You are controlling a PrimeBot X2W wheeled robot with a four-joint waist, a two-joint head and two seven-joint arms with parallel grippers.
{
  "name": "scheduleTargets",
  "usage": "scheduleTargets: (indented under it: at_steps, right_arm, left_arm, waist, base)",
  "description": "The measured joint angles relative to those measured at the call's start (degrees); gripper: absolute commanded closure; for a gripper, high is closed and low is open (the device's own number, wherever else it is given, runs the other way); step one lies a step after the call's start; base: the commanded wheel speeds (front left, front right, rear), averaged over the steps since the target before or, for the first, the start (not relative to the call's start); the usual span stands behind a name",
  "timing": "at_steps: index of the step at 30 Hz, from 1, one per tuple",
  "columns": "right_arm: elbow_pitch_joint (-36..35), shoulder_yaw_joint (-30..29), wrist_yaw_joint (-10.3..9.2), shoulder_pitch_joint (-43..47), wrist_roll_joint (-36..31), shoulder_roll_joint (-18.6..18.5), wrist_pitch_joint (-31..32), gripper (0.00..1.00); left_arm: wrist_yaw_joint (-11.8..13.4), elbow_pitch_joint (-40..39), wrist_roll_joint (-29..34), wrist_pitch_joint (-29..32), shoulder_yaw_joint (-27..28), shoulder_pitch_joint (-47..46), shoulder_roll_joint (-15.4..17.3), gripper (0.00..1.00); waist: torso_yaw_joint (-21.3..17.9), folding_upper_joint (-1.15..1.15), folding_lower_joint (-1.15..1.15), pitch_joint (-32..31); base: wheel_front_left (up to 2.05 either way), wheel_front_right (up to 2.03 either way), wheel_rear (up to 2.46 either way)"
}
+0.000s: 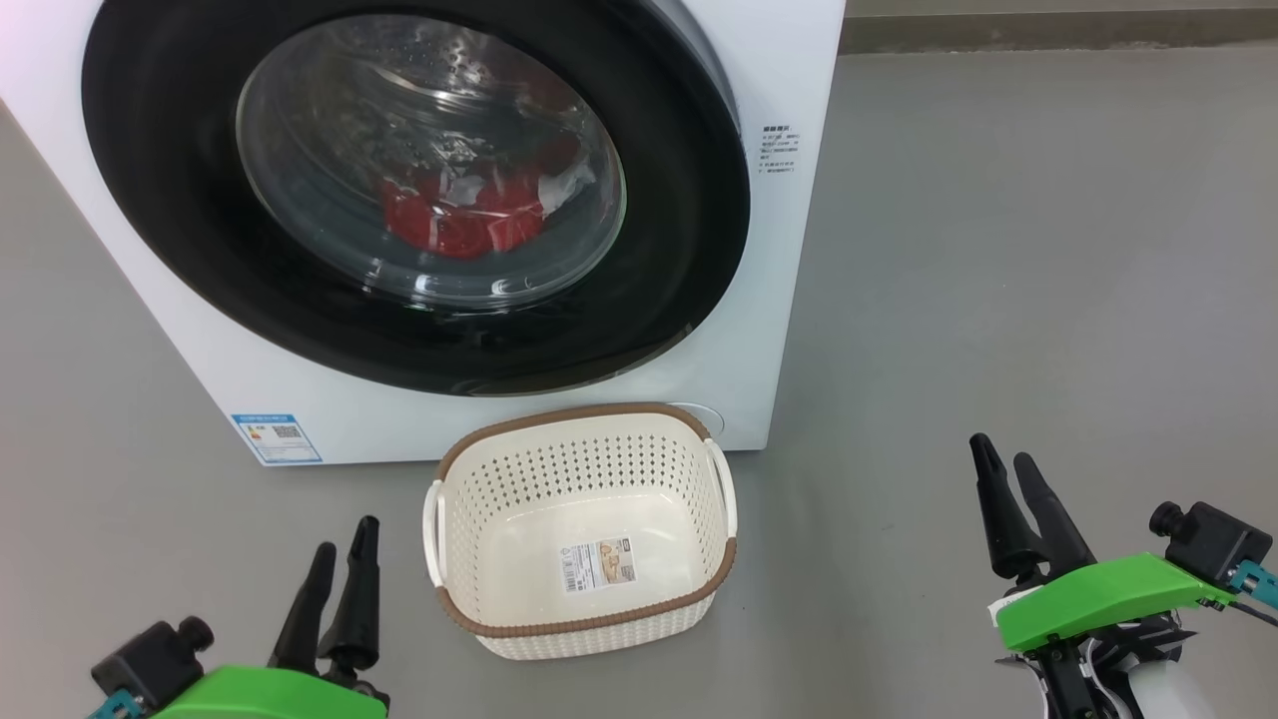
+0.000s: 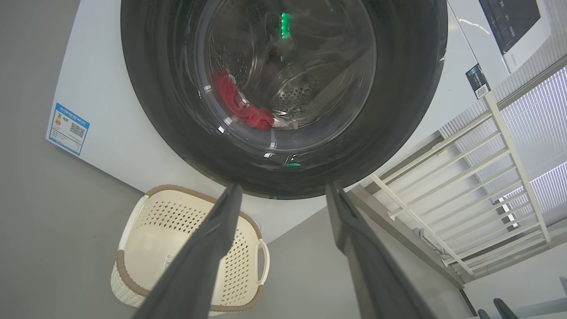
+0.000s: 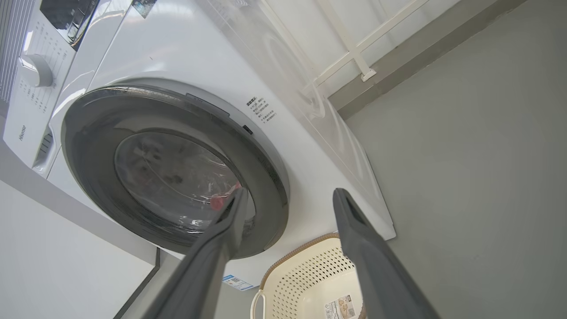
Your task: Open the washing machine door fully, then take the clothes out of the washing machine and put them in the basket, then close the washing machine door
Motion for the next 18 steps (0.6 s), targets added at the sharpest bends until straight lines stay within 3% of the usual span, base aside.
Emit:
scheduleTargets:
  at_steps: [18]
  right_arm:
    - [-0.65,1.52,0.00,-1.33,-12.25,-0.26,-3.09,0.00]
  left_arm:
    - [-0.05,0.16,11.96,-3.04,-0.36,-2.09,-0.01,0.00]
  waist:
    - [0.02,0.00,0.00,0.17]
  base:
    - [0.00,0.00,0.00]
